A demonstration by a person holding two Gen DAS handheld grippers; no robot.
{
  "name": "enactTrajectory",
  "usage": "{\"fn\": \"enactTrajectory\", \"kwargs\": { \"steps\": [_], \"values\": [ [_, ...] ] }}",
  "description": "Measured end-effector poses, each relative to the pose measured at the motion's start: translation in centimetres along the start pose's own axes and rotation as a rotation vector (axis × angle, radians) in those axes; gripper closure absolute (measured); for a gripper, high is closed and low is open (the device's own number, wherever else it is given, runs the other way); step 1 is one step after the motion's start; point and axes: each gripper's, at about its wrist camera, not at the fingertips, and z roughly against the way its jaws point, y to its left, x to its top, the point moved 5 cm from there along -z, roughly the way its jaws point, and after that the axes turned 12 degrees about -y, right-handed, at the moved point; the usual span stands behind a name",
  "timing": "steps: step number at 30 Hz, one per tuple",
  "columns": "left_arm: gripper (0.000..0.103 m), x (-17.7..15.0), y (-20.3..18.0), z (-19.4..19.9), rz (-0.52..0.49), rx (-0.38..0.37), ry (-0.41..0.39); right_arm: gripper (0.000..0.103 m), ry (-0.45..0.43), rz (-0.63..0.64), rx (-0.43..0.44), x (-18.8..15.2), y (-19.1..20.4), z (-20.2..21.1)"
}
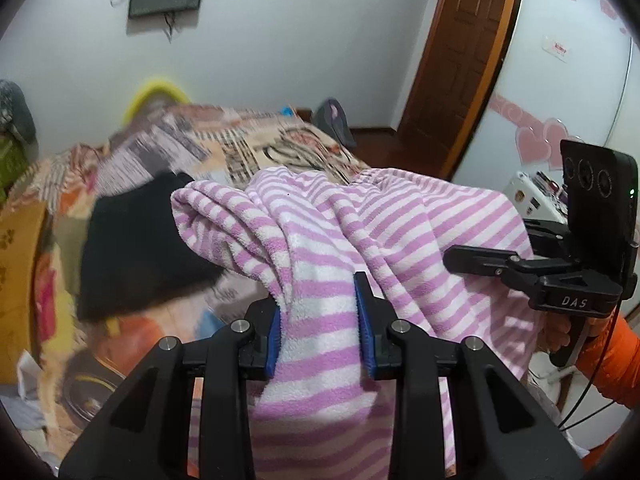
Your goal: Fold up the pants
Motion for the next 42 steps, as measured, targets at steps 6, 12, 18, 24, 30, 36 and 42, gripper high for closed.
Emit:
{"fn": "enactTrajectory", "kwargs": {
  "steps": [6,12,18,24,30,36,42],
  "values": [
    [0.071,2.8,3.7,1.0,0.004,0.057,-0.068,0.076,-0.066,0.08,0.007,3.7,2.0,-2.4],
    [0.072,5.3,8.6,1.7,0.021,0.125,-0.118,0.076,-0.112,0.132,0.03,6.9,3.2,-6.2],
    [0.072,8.2,13.9,1.4,0.021,0.191,-0.164,0.076,-0.149,0.173,0.046,9.8,4.1,-10.7],
    [0.072,10.6,19.5,-0.2,0.0,0.269,-0.188,0.076,-0.182,0.197,0.056,12.5,4.7,-15.5],
    [0.072,11.2,24.7,-2.3,0.001,0.326,-0.201,0.076,-0.204,0.225,0.063,13.6,4.9,-20.7],
    [0.071,8.7,29.9,-6.8,0.037,0.355,-0.164,0.076,-0.168,0.225,0.045,11.6,3.8,-25.8],
    [0.071,2.4,34.9,-12.7,0.068,0.44,0.024,0.077,-0.011,0.17,0.011,6.5,0.6,-30.3]
  ]
}}
